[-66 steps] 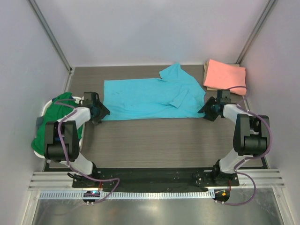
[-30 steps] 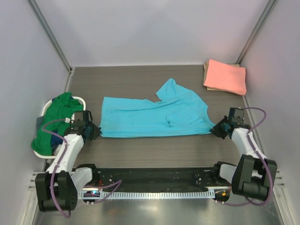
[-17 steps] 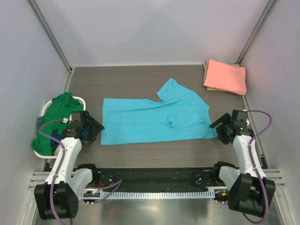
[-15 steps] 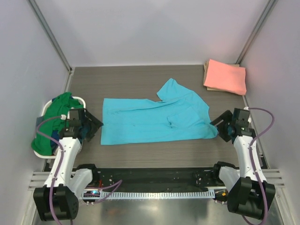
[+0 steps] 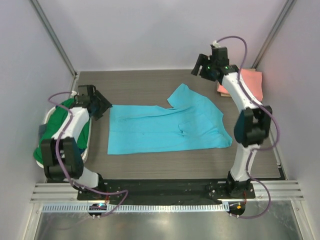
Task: Fold and stack the t-shirts
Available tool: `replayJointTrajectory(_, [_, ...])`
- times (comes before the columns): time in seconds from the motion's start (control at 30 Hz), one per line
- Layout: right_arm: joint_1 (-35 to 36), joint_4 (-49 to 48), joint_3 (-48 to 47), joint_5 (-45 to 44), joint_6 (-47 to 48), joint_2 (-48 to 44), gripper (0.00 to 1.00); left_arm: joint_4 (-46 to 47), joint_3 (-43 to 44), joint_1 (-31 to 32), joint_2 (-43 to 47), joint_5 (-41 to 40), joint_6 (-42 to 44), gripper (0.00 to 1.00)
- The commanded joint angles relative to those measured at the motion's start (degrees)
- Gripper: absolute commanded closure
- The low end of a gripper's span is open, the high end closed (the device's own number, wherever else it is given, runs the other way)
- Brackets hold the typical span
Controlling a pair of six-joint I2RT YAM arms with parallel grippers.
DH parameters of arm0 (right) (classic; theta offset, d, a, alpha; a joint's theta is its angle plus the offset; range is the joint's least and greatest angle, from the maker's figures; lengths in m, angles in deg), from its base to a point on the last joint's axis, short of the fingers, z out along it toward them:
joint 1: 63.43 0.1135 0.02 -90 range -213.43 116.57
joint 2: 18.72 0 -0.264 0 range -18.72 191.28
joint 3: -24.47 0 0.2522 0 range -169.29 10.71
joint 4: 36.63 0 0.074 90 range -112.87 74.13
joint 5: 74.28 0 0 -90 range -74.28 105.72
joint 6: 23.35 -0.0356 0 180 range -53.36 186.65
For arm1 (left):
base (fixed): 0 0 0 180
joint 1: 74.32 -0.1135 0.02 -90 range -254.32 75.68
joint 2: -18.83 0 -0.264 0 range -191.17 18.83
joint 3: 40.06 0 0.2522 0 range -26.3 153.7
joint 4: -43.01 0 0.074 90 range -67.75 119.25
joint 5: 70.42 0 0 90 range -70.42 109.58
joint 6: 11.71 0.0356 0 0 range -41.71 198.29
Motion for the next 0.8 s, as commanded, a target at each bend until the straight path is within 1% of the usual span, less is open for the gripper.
replayJointTrajectory(0.0, [1.20,5.44,-16.98,-0.26,8.95,14.80,0.24,4.63,5.51,-0.25,-5.36,2.57,1.67,0.33])
replayJointTrajectory(0.03, [1.29,6.67,-24.59,-0.53,9.66,17.97,0.23,5.51,6.04,-0.25,-7.46,2.66,1.41,0.33])
replayJointTrajectory(0.07, [1.29,6.94,-28.06,-0.18,9.84,24.01,0.23,7.17,6.13,-0.34,-8.35,2.83,1.06,0.33])
replayJointTrajectory(0.1, [1.29,6.95,-31.23,-0.35,9.75,26.68,0.23,7.89,6.04,-0.25,-9.14,3.62,0.36,0.34])
replayJointTrajectory(0.13, [1.29,6.95,-37.87,-0.27,9.49,29.32,0.22,8.33,6.13,-0.34,-10.46,4.06,0.09,0.34])
replayJointTrajectory(0.2, [1.29,6.95,-44.32,0.79,9.05,36.94,0.21,9.73,6.22,-0.34,-11.35,4.76,-0.09,0.34])
replayJointTrajectory(0.23, [1.55,6.77,-49.05,0.79,8.87,39.08,0.20,10.09,6.04,-0.34,-12.22,5.11,-0.18,0.34])
replayJointTrajectory(0.27, [1.81,6.25,-50.32,0.70,8.87,40.49,0.20,10.27,6.22,-0.34,-12.58,5.29,-0.09,0.34])
replayJointTrajectory(0.3, [2.08,5.55,-50.59,0.18,8.87,41.90,0.19,10.44,6.13,-0.34,-12.93,5.38,-0.09,0.34])
replayJointTrajectory(0.43, [3.57,0.71,-46.12,-0.88,8.34,43.05,0.19,11.32,5.52,-0.25,-13.72,5.12,0.18,0.34])
replayJointTrajectory(0.57, [6.03,0.71,-45.94,-3.07,9.13,45.77,0.19,12.81,5.08,-0.25,-14.86,5.12,-0.09,0.34])
replayJointTrajectory(0.67, [7.26,0.79,-44.62,-4.40,9.23,46.48,0.22,12.90,5.51,-0.34,-16.36,4.51,0.00,0.34])
replayJointTrajectory(0.7, [7.35,0.79,-44.36,-4.31,8.88,46.48,0.25,12.99,5.43,-0.25,-17.14,4.07,-0.09,0.34])
replayJointTrajectory(0.77, [7.44,0.62,-42.86,-4.74,8.26,46.05,0.29,13.86,5.34,-0.34,-17.94,3.54,-0.18,0.34])
